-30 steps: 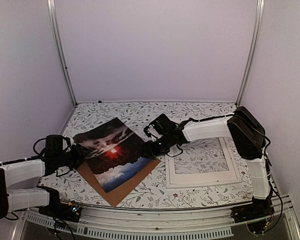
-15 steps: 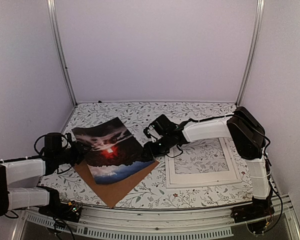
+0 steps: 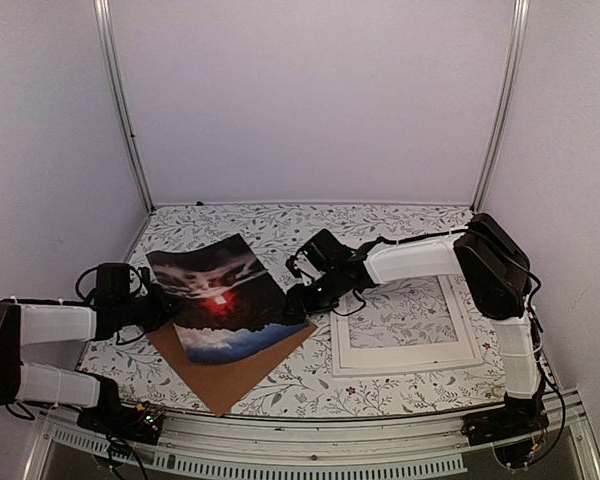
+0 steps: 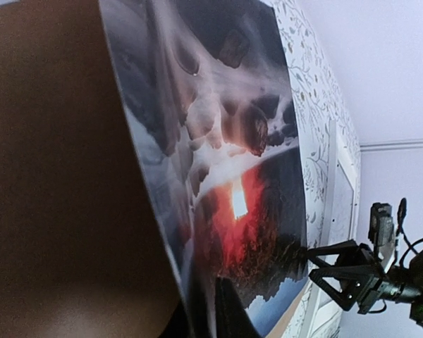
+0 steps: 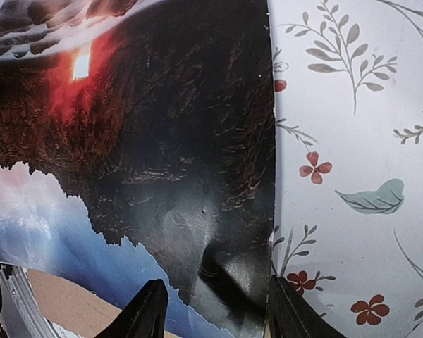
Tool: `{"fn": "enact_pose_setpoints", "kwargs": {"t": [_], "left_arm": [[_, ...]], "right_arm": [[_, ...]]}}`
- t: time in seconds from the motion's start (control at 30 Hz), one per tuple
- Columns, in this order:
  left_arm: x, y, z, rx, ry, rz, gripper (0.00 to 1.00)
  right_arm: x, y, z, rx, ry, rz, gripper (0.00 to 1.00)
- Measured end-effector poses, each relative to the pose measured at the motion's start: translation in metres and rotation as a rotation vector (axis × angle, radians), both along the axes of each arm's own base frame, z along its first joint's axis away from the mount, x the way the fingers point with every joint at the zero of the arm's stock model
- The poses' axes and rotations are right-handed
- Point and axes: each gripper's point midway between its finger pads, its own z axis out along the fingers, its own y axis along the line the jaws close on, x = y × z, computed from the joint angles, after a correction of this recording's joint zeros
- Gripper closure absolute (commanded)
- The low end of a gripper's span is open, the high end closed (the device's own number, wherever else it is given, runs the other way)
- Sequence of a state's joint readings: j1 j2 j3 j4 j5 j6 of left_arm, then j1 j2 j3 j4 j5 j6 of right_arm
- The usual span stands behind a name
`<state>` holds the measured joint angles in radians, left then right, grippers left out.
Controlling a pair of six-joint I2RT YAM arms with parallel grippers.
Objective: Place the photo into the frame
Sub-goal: Pick up the photo from the backboard, then pass from the left arm to the right
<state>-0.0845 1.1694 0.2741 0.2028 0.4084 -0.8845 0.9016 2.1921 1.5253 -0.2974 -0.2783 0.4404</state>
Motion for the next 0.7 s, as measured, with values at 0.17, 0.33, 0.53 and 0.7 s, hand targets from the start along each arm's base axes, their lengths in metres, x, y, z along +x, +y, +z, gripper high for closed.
{"fn": "enact_pose_setpoints", "kwargs": {"t": [0.17,0.33,0.53,0.7], "left_arm": [[0.007,-0.003,0.008,0.007,-0.018,-0.026,1.0],[0.017,-0.007,0.028,0.022,-0.055,-0.068,1.0],[0.028,-0.011,0.071,0.064,-0.145,-0.127,1.0],[0.038,-0.012,0.123,0.089,-0.225,-0.14,1.0]], "right_arm": [[-0.001,-0.004,0.001,-0.027,-0.004,0.003,0.41],[-0.001,-0.016,0.006,-0.071,-0.009,-0.01,0.28],[0.008,-0.028,0.044,-0.072,-0.085,-0.03,0.17],[0.009,-0.031,0.095,-0.015,-0.165,-0.013,0.11]]}}
